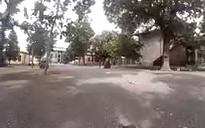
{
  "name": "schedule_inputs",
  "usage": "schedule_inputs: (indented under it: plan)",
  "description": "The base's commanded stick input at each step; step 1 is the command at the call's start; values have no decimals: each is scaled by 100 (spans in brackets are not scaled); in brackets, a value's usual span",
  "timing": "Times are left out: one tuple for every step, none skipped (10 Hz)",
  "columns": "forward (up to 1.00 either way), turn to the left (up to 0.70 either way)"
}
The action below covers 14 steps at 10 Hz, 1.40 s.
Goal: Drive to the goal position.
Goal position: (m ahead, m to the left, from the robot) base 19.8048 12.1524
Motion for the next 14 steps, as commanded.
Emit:
schedule_inputs:
  plan:
    - [70, 35]
    - [70, 35]
    - [70, 35]
    - [70, 14]
    - [70, 0]
    - [70, 4]
    - [70, 30]
    - [70, 35]
    - [70, 35]
    - [70, 35]
    - [70, 35]
    - [70, 35]
    - [70, 13]
    - [70, 0]
